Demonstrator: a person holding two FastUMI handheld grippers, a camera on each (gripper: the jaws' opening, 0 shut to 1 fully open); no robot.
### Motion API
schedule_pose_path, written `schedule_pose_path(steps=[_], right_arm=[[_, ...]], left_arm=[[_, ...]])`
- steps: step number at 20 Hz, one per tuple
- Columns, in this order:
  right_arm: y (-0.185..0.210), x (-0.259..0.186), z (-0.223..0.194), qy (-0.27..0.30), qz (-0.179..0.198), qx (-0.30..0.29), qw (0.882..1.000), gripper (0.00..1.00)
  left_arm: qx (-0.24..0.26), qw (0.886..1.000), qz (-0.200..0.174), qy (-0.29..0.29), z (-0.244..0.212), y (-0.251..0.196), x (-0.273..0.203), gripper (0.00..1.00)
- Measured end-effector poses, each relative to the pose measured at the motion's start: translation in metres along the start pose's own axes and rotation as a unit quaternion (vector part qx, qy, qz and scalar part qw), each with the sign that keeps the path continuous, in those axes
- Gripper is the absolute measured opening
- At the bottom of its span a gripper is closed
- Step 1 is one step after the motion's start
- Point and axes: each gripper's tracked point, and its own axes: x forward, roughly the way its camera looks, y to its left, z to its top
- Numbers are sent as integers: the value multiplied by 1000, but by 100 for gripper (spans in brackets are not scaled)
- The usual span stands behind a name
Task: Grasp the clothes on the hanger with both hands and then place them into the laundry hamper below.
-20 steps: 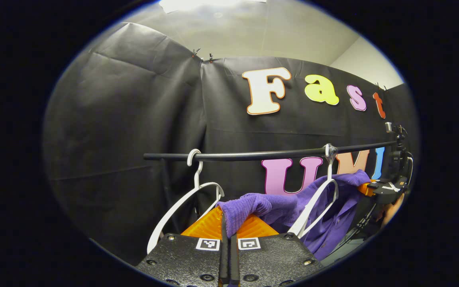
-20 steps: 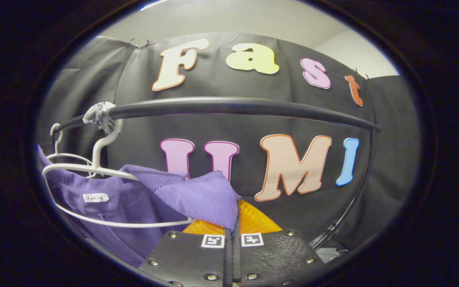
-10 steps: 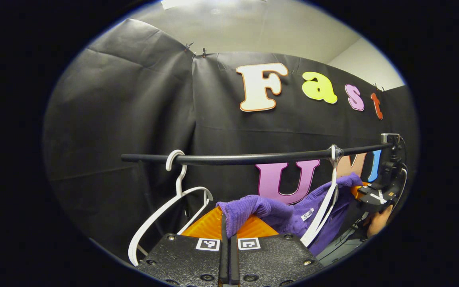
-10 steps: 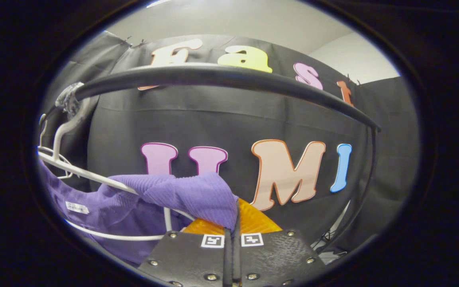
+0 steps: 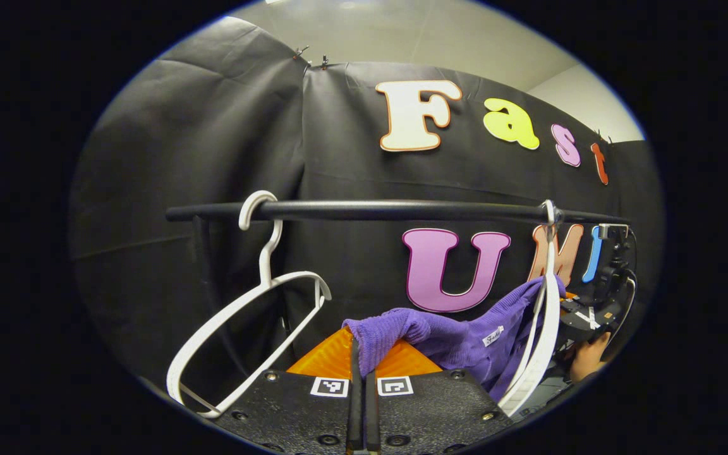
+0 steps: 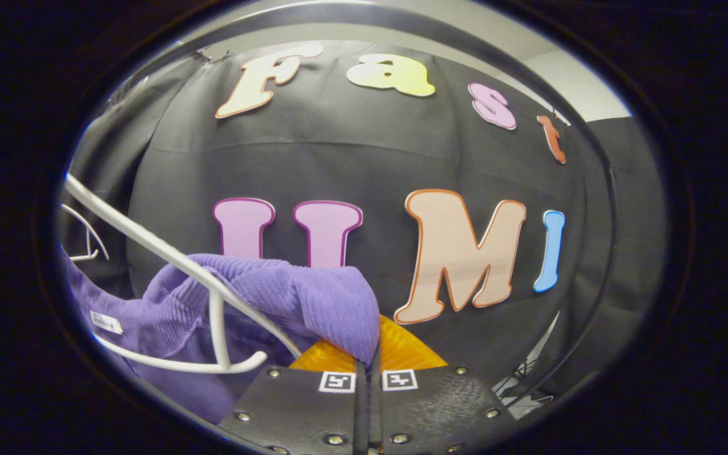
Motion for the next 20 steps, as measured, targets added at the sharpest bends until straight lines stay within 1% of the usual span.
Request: schedule_pose_path(steps=[3,4,5,6,7,8,9,10,12,13,14,16,19,20], right_arm=[[13,-7,-27,31,17,5,999,1],[17,-10,-36,38,20,0,999,1],[20,-12,-44,42,25,-3,999,1],[23,-16,-50,48,29,-4,998,2],[27,-21,-58,55,32,0,998,1],[32,-24,-67,67,40,7,997,1],[37,-25,-72,75,45,16,996,2],[36,-26,-75,82,40,20,996,1],[37,-30,-88,102,44,33,993,1],[34,-32,-100,116,44,36,992,1],[32,-35,-113,134,44,39,989,0],[24,-44,-141,168,42,43,984,2],[25,-68,-163,194,54,48,978,1],[29,-78,-167,196,63,39,978,2]], left_arm=[[0,1000,1,12,-16,0,4,2],[-1,1000,3,15,-20,1,4,5],[-4,1000,5,20,-26,2,1,2],[-10,1000,4,23,-31,3,-3,2],[-16,1000,5,26,-37,5,-4,2],[-19,999,5,31,-42,7,-4,0],[-28,999,6,34,-51,10,-7,2],[-38,999,6,38,-58,10,-9,0],[-37,998,9,51,-75,8,-11,0],[-37,998,7,55,-83,5,-10,2],[-37,998,5,59,-91,0,-8,2],[-41,996,-1,73,-112,-9,-10,3],[-43,994,3,101,-149,-12,-15,3],[-45,993,7,113,-160,-10,-21,2]])
